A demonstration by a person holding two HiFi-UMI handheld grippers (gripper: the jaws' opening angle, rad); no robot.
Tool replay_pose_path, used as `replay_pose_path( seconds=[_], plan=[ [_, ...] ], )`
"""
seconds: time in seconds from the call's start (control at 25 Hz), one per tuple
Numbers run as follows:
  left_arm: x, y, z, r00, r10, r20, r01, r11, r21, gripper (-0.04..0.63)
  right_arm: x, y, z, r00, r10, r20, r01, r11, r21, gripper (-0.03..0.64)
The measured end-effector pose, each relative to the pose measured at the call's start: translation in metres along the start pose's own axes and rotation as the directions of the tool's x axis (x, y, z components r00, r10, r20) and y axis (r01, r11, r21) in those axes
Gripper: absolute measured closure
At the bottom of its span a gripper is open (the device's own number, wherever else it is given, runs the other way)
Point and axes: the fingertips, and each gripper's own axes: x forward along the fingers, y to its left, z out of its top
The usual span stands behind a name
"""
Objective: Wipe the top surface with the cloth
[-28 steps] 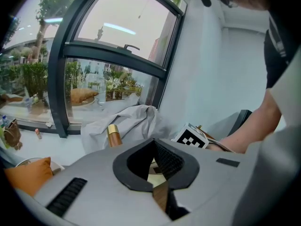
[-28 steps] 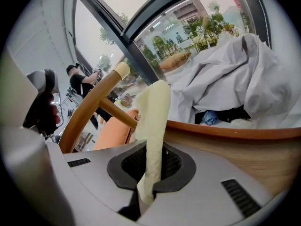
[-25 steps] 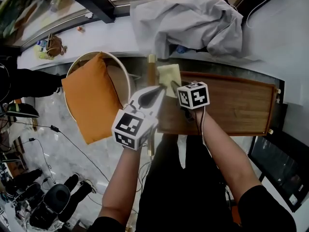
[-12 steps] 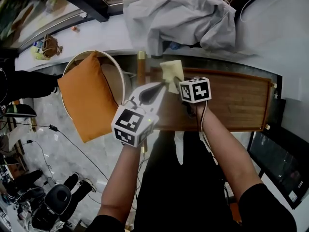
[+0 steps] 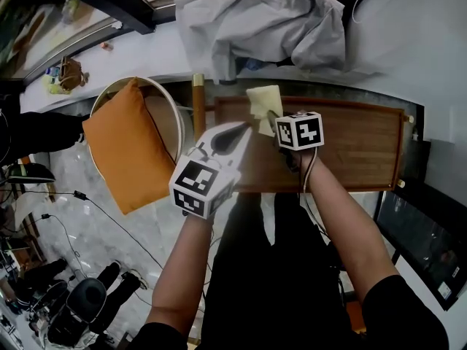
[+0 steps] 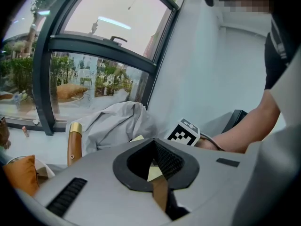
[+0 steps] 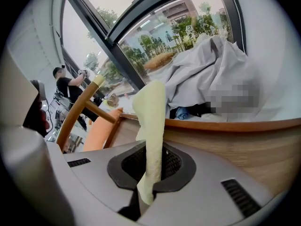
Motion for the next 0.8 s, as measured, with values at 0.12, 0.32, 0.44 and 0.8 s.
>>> replay_pose_path(
  seconds=[0.12,0.32,0.44,0.8],
  plan=[
    [0.007,-0.007,-0.002,1.0,-0.007,-0.005,0.007,1.0,-0.001,0.586,-0.008,-0.009,0.0,1.0,-0.013,0.011,0.013,1.0,0.0,0.584],
    [0.018,-0.022,-0.001,1.0,-0.024,-0.012,0.024,1.0,0.008,0.586,-0.022,-0.027,-0.001,0.999,-0.031,0.022,0.03,0.999,0.016,0.584],
    [0.023,-0.028,-0.002,0.999,-0.031,-0.02,0.031,0.999,0.01,0.586,-0.031,-0.037,-0.001,0.998,-0.049,0.029,0.048,0.999,0.018,0.584],
    [0.043,-0.051,-0.008,0.997,-0.061,-0.056,0.061,0.998,0.003,0.586,-0.053,-0.069,-0.01,0.997,-0.071,0.036,0.069,0.996,0.056,0.584]
  ],
)
